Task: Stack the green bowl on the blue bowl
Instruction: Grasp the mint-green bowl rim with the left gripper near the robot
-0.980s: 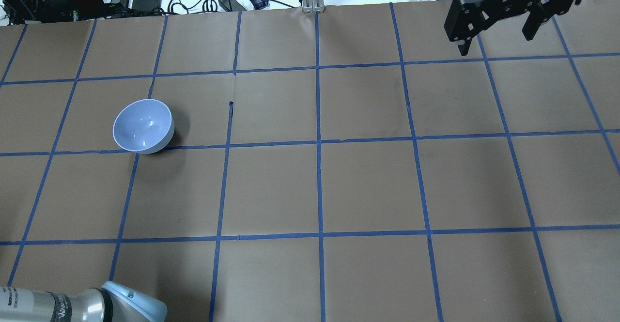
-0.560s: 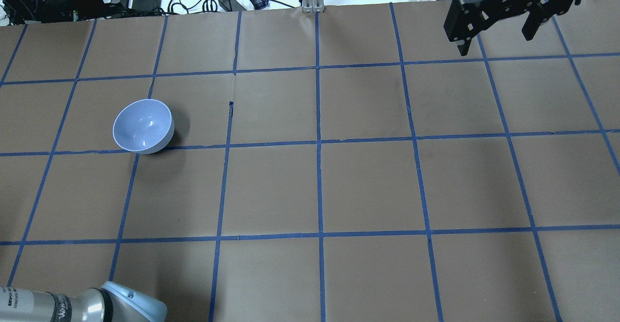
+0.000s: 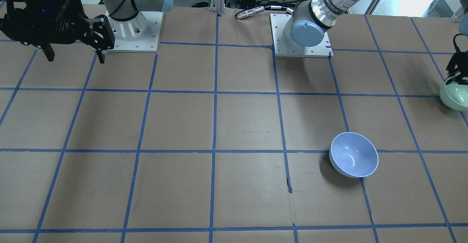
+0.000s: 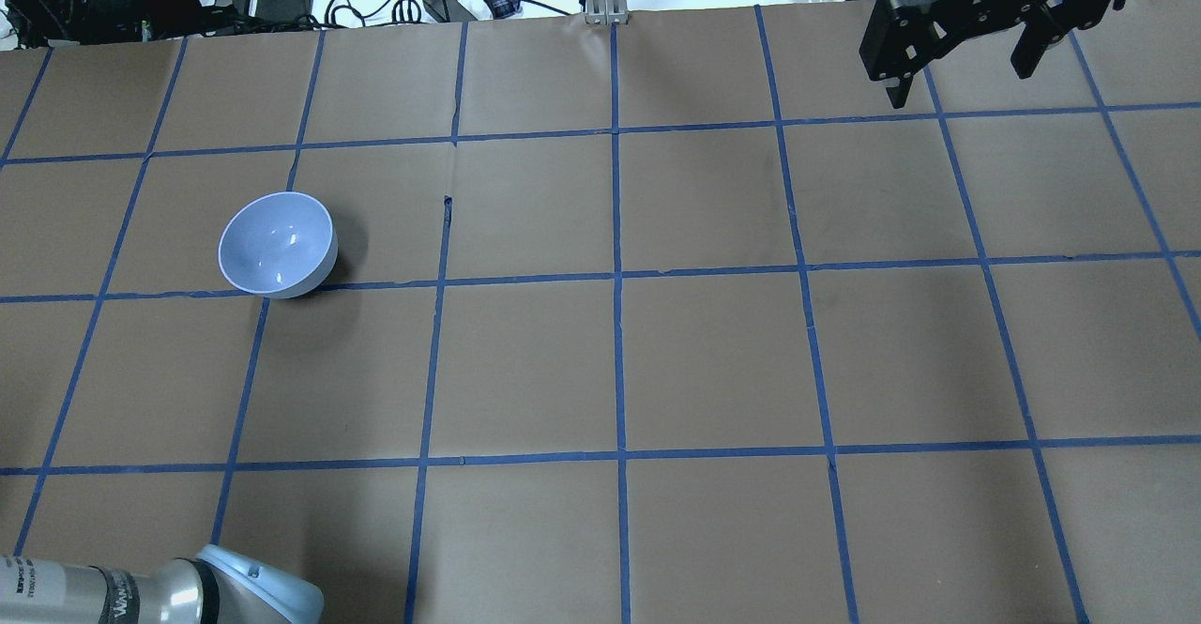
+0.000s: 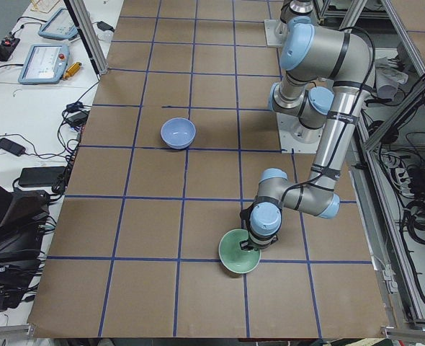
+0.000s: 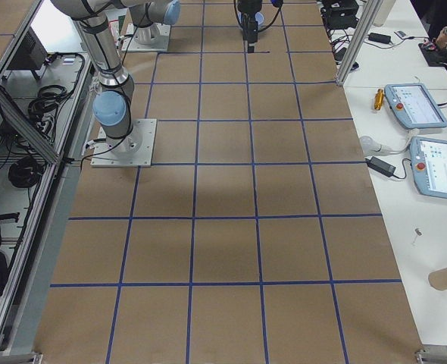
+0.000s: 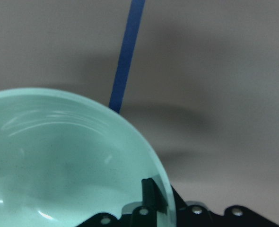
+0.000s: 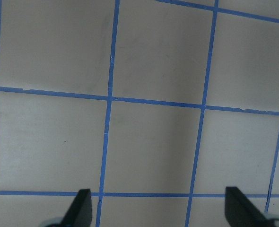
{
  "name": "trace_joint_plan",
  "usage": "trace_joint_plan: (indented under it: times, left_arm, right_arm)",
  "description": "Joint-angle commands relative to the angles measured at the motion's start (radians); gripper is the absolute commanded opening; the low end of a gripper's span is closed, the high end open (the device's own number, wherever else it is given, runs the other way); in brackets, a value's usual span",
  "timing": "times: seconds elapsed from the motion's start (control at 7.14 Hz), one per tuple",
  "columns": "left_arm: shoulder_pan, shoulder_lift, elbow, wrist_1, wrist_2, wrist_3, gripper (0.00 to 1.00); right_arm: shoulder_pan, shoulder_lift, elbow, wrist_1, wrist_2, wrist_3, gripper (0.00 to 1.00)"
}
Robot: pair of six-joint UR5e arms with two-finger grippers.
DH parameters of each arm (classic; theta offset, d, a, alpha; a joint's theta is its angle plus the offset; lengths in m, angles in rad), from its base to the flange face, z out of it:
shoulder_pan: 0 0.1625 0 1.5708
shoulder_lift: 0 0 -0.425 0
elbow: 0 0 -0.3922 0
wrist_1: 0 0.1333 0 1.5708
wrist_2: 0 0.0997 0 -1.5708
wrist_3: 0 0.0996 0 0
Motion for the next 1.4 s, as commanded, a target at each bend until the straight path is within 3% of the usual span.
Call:
trace_joint_plan:
  times: [0.0, 0.7, 1.26]
  left_arm:
    - [0.000, 0.002, 0.000, -0.001, 0.000, -0.001, 0.00]
    - [-0.050, 0.083, -0.002, -0.074, -0.011, -0.055, 0.00]
    - [-0.263, 0.213, 0.001, -0.178, -0.085, -0.247, 0.00]
  right_arm:
    - [0.000, 0.000, 0.000, 0.000, 0.000, 0.000, 1.00]
    - [0.000, 0.000, 0.000, 0.000, 0.000, 0.000, 1.00]
    - [0.000, 0.000, 0.000, 0.000, 0.000, 0.000, 1.00]
